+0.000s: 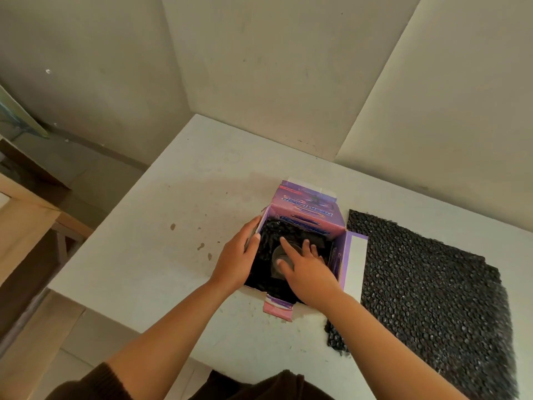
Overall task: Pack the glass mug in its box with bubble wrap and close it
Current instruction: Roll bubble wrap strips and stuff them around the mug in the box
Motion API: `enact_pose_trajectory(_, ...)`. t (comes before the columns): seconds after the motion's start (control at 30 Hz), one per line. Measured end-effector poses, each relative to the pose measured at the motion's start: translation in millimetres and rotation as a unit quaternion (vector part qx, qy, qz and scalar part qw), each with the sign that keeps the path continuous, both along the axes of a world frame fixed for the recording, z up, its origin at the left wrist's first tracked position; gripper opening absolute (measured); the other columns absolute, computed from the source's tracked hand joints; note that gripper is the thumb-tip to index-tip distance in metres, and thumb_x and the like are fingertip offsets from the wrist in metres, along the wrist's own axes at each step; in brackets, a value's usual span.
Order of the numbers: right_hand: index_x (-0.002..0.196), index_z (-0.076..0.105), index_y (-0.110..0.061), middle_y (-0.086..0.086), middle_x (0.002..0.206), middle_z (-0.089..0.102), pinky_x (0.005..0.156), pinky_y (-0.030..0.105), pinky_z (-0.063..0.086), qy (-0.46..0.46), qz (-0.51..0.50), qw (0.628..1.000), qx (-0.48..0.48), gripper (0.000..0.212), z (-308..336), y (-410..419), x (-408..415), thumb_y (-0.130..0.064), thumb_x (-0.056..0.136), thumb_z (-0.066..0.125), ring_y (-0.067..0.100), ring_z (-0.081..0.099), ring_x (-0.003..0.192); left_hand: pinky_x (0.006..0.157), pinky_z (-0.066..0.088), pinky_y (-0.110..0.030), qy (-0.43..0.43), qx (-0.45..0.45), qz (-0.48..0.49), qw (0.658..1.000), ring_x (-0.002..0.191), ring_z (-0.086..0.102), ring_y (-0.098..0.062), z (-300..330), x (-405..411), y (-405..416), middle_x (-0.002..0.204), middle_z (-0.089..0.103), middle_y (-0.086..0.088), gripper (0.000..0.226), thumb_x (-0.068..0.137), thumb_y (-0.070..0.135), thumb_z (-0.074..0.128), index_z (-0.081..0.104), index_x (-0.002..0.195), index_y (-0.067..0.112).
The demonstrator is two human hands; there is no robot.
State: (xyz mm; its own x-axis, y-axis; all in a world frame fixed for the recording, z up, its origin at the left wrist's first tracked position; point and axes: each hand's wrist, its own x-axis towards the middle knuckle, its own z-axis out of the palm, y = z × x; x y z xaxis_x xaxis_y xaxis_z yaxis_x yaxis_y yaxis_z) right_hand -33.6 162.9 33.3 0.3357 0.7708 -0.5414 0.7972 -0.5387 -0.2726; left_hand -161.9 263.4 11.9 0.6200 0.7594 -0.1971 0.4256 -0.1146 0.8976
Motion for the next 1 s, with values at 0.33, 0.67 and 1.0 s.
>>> enact_pose_trajectory(0.33,0.135,0.032,-0.043,0.020,0.138,0.035,0.105,0.054,0.032,-0.071,-0.120,0.990,0.021,0.051,-14.1,38.0,-21.9,-0.064,0.089,0.031,0.040,0.033,0.127,0.093,0.035,-0.013,-0.015,-0.023,-0.016,1.000,0.129,0.042,-0.008,6.1,-3.0,2.4,0.143,0.042,0.010,0.043,0.101,0.029,0.033,0.029,0.144,0.033)
enact_pose_trajectory(0.67,0.129,0.033,-0.036,0.019,0.123,0.043,0.093,0.045,0.041,-0.130,-0.110,0.985,0.021,0.052,-17.2,43.5,-29.6,-0.060,0.086,0.047,0.037,0.043,0.110,0.100,0.033,-0.018,-0.017,-0.031,-0.046,0.998,0.132,0.039,-0.009,4.0,-7.8,8.7,0.147,0.037,0.012,0.045,0.101,0.031,0.034,0.027,0.145,0.034)
enact_pose_trajectory(1.0,0.148,0.010,-0.037,-0.006,0.158,0.004,0.112,0.059,0.016,-0.089,-0.073,0.990,0.087,0.068,-20.4,41.4,-26.5,-0.048,0.092,0.047,0.021,0.000,0.145,0.097,0.032,-0.015,-0.018,-0.011,-0.052,0.998,0.134,0.037,-0.010,3.0,-6.7,9.1,0.149,0.034,0.010,0.045,0.100,0.033,0.034,0.025,0.145,0.034)
